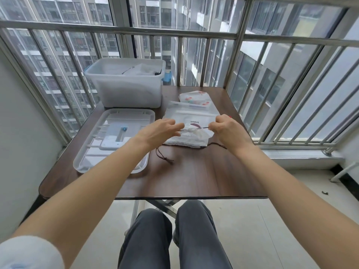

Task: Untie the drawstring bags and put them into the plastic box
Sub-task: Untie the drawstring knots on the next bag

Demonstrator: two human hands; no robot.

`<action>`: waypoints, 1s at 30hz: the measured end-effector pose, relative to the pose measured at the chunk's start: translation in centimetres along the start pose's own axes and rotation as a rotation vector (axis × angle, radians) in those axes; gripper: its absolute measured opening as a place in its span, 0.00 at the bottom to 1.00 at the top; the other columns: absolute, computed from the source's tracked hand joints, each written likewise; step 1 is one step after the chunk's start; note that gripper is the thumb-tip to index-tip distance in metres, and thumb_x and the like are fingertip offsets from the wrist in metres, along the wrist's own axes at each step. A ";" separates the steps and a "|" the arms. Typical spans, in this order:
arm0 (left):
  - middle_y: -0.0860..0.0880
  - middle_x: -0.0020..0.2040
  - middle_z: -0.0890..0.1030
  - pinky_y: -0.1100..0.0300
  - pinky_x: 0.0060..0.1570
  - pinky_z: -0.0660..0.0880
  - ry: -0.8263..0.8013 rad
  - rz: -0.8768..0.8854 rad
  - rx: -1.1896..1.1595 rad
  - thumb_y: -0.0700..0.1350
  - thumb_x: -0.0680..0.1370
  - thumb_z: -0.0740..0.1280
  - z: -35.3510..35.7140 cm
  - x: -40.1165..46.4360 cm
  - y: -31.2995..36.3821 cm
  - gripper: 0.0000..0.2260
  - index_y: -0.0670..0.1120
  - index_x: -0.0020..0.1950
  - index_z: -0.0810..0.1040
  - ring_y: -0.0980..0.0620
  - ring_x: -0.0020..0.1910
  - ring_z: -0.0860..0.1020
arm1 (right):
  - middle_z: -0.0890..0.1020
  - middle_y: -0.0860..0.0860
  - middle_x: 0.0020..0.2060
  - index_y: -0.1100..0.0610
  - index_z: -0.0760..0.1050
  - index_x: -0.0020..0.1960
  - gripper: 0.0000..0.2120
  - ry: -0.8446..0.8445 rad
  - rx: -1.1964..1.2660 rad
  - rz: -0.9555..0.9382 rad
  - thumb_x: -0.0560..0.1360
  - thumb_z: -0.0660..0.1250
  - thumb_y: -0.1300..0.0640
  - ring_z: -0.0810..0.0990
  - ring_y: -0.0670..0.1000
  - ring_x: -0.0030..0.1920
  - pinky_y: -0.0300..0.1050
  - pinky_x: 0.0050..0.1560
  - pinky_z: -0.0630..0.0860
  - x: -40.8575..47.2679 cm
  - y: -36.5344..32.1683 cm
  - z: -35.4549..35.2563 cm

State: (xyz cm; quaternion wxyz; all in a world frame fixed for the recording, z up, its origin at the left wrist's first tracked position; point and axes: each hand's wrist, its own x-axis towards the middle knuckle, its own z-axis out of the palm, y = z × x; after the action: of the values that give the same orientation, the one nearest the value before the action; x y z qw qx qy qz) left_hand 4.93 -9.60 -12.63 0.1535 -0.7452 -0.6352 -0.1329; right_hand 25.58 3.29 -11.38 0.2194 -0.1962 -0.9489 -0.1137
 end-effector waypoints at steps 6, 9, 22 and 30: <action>0.43 0.30 0.72 0.57 0.30 0.64 -0.003 -0.098 0.087 0.29 0.69 0.69 -0.2 -0.4 -0.2 0.08 0.39 0.38 0.74 0.44 0.27 0.70 | 0.77 0.59 0.34 0.65 0.78 0.41 0.04 -0.050 0.093 0.099 0.70 0.67 0.72 0.76 0.59 0.40 0.46 0.33 0.69 -0.5 -0.1 0.4; 0.41 0.32 0.73 0.57 0.29 0.66 0.022 -0.147 0.082 0.28 0.71 0.66 -0.5 -0.3 0.1 0.07 0.38 0.38 0.73 0.46 0.29 0.66 | 0.78 0.59 0.40 0.65 0.78 0.46 0.07 -0.106 0.087 0.153 0.74 0.62 0.70 0.75 0.58 0.46 0.49 0.39 0.71 -0.3 -0.5 -0.2; 0.53 0.44 0.81 0.61 0.45 0.68 -0.225 -1.044 -1.339 0.48 0.75 0.63 -2.5 0.3 5.3 0.07 0.50 0.39 0.77 0.55 0.43 0.78 | 0.78 0.49 0.29 0.54 0.80 0.37 0.09 -0.377 1.246 0.820 0.74 0.65 0.57 0.74 0.44 0.30 0.38 0.38 0.67 -0.2 -4.8 -2.8; 0.61 0.41 0.82 0.67 0.36 0.66 -0.040 -1.071 -1.806 0.47 0.78 0.62 -1.9 -0.2 6.0 0.07 0.51 0.45 0.80 0.59 0.35 0.70 | 0.84 0.48 0.43 0.59 0.77 0.48 0.08 -0.229 1.955 0.900 0.78 0.59 0.59 0.83 0.46 0.40 0.34 0.36 0.76 -1.7 -6.1 -2.1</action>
State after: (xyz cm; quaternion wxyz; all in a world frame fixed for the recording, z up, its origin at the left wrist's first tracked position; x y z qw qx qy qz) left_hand 10.82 -11.39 -11.31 -0.5489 -0.2066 -0.5490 -0.5954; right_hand 25.18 -3.40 -11.12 0.2125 -0.2762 -0.4844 0.8025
